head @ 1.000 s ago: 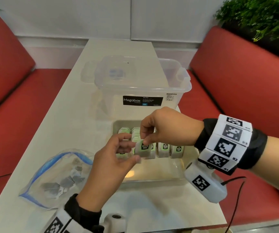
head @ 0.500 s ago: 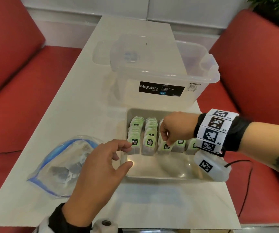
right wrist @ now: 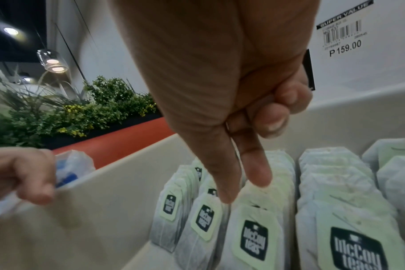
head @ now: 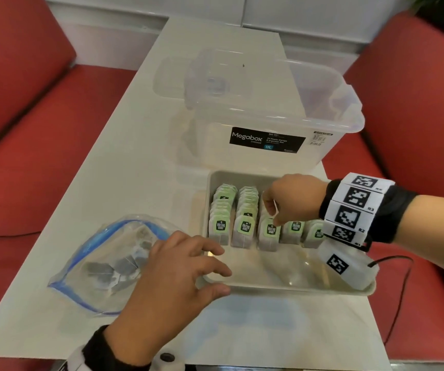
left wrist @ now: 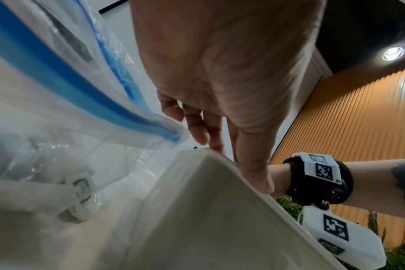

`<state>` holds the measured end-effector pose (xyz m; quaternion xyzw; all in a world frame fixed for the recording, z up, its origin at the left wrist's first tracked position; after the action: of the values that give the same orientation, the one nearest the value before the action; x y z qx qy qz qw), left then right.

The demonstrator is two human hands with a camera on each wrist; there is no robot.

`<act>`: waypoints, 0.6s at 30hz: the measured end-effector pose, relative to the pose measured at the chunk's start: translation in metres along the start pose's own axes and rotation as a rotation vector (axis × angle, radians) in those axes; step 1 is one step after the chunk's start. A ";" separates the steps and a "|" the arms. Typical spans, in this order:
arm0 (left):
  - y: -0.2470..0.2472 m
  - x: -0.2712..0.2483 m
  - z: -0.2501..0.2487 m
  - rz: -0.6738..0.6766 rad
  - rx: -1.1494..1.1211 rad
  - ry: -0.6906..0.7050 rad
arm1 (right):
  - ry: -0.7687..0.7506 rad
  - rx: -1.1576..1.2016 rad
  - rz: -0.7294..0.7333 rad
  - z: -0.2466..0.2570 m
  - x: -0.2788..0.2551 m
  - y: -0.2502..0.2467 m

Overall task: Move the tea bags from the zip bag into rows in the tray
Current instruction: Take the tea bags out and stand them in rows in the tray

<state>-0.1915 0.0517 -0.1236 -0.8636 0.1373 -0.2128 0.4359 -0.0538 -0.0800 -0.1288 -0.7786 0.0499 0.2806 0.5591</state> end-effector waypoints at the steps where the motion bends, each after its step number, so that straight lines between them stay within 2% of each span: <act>1: 0.001 0.000 0.000 0.000 -0.002 0.003 | -0.023 0.004 0.007 0.001 -0.005 -0.001; 5: 0.002 0.001 -0.001 -0.020 0.007 0.020 | -0.134 -0.049 0.194 0.013 -0.024 0.019; 10: 0.002 0.001 -0.001 -0.050 0.004 0.034 | -0.201 -0.134 0.412 0.019 -0.030 0.050; 14: 0.002 0.000 -0.001 -0.066 -0.003 0.042 | -0.212 -0.181 0.481 0.020 -0.026 0.059; 18: 0.002 0.000 -0.001 -0.076 -0.006 0.053 | -0.244 -0.244 0.435 0.024 -0.018 0.064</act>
<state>-0.1923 0.0499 -0.1243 -0.8637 0.1166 -0.2514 0.4211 -0.1028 -0.0866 -0.1789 -0.7716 0.1141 0.4895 0.3899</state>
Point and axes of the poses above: each hand's wrist, its own x-axis towards the middle knuckle, its own y-axis out of the palm, z = x × y, the point moved 9 cm from there along x, towards the middle knuckle, and after that the axes turned 14 degrees about y, right-handed, at the moved point
